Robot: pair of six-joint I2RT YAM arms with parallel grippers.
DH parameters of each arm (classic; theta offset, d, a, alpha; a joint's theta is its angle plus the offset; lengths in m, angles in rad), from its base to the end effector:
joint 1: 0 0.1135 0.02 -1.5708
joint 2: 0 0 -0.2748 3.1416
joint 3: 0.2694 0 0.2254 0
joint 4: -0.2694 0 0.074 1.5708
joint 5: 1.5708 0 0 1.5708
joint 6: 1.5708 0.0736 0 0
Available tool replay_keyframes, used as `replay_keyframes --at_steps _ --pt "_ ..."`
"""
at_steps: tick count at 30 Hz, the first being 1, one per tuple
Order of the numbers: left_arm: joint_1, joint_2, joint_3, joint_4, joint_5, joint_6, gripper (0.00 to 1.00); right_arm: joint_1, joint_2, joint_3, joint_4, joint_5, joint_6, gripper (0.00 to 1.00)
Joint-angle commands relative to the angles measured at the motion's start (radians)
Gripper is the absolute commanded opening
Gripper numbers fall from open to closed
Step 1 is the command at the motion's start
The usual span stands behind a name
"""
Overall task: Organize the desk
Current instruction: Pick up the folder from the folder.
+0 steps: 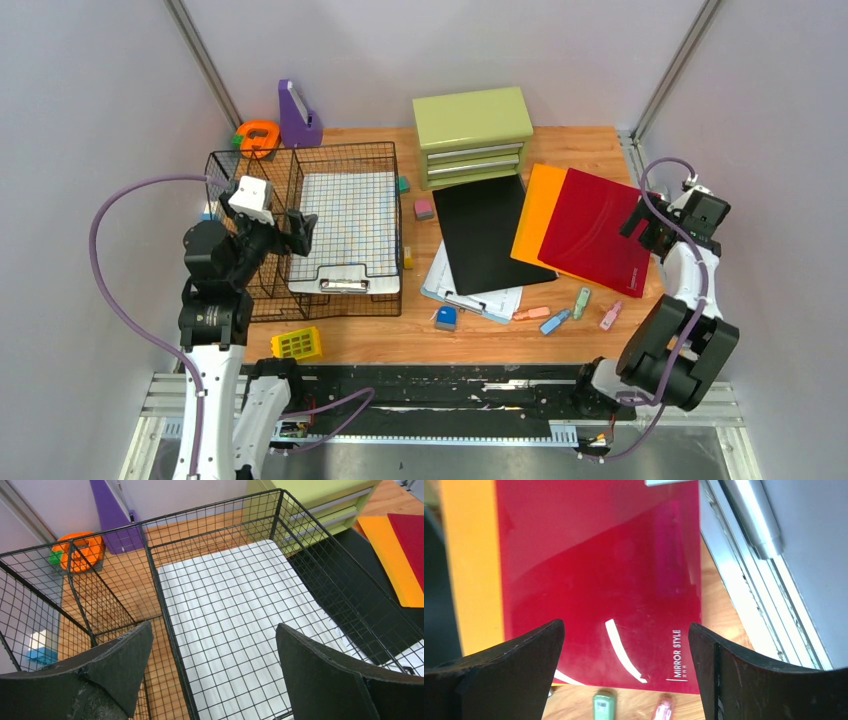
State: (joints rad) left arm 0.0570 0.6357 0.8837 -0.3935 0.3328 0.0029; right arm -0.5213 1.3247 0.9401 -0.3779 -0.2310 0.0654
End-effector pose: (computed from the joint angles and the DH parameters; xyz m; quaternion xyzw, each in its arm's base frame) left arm 0.1380 -0.0162 0.3673 0.0881 0.7488 -0.1060 0.6483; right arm 0.2532 -0.1260 0.2535 0.2207 0.8874 0.0149 0.4045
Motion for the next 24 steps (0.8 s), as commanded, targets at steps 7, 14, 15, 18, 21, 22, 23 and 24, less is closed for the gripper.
replay_keyframes --at_steps 7,14,15,18,21,22,23,24 --pt "-0.037 0.017 0.014 0.006 0.031 0.029 1.0 -0.086 0.241 0.077 -0.015 0.024 -0.15 0.95" --pt "-0.038 0.032 0.009 0.008 0.034 0.031 1.0 -0.088 0.401 0.169 -0.004 0.017 -0.188 0.95" --pt "-0.039 0.037 0.009 0.007 0.034 0.031 1.0 -0.088 0.417 0.182 -0.001 0.006 -0.189 0.95" --pt "-0.039 0.049 0.008 0.008 0.032 0.029 1.0 -0.088 0.461 0.227 0.004 -0.022 -0.188 0.94" --pt "-0.039 0.058 0.006 0.011 0.032 0.029 1.0 -0.088 0.51 0.285 0.005 -0.04 -0.198 0.94" --pt "-0.039 0.061 0.005 0.01 0.032 0.029 1.0 -0.088 0.533 0.308 0.006 -0.045 -0.204 0.94" --pt "-0.039 0.064 0.004 0.011 0.031 0.029 1.0 -0.088 0.545 0.334 0.007 -0.051 -0.212 0.93" --pt "-0.038 0.069 0.004 0.012 0.03 0.029 1.0 -0.088 0.572 0.357 0.008 -0.057 -0.218 0.94"
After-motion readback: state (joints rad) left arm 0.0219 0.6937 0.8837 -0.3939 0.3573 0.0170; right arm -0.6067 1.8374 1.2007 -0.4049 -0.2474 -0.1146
